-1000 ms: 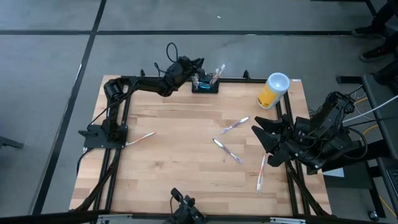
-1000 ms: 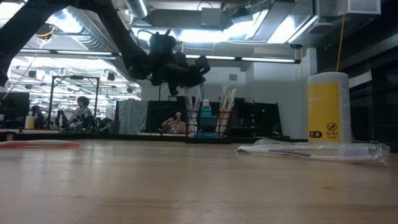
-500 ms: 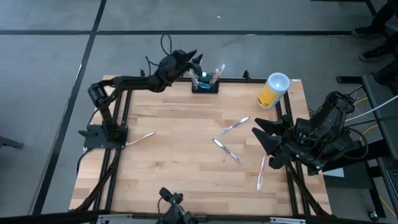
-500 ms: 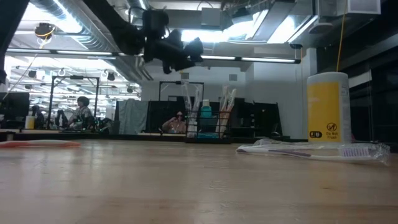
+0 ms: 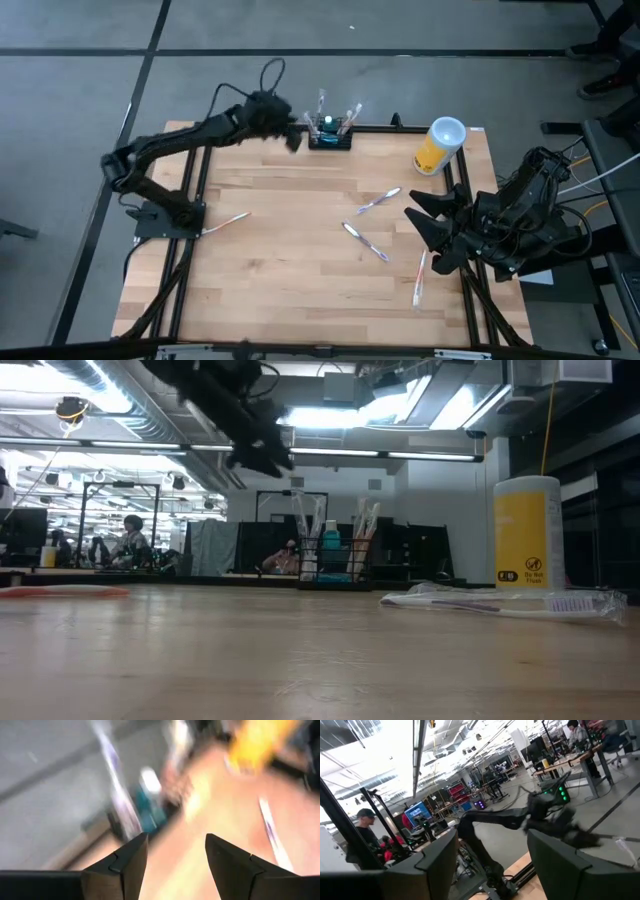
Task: Pick & Place toothbrushing station
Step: Put the orange toothbrush into the black wire organizer bin
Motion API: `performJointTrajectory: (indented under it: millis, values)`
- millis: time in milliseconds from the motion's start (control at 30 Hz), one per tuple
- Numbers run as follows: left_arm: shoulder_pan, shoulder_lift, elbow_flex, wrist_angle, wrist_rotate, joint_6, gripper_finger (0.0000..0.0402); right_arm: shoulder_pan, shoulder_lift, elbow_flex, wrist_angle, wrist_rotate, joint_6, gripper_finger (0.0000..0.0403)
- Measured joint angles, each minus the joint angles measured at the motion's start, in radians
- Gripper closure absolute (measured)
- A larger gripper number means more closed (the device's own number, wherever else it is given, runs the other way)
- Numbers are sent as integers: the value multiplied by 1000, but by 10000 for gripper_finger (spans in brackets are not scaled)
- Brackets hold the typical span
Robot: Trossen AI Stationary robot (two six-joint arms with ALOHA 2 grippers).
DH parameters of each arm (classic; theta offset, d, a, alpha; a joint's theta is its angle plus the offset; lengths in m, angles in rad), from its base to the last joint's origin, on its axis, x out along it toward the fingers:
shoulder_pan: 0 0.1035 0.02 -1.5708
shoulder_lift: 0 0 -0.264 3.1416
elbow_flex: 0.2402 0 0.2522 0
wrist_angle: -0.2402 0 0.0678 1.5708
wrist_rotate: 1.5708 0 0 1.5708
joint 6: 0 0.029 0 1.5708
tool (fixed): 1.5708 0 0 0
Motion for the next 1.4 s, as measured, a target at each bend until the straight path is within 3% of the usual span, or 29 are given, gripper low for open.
performJointTrajectory:
  millis: [200, 467, 733, 867, 1133, 1400]
  values:
    - [-149, -81, -1, -498, -70, -9, 208, -6, -7, 0, 25, -46, -46, 160]
    - [-309, -73, -3, -880, -64, -239, 208, -16, -7, 0, 36, -68, -63, 160]
    - [-389, -74, -189, -911, 118, -373, 208, -31, -7, 0, 62, -131, -100, 160]
    - [-445, -74, -271, -859, 154, -383, 208, -31, -7, 0, 62, -131, -113, 160]
    - [-468, -74, -359, -753, 91, -446, 208, -31, -7, 0, 62, -130, -120, 160]
    - [-442, -73, -365, -690, 31, -475, 227, -31, -7, 0, 61, -131, -121, 160]
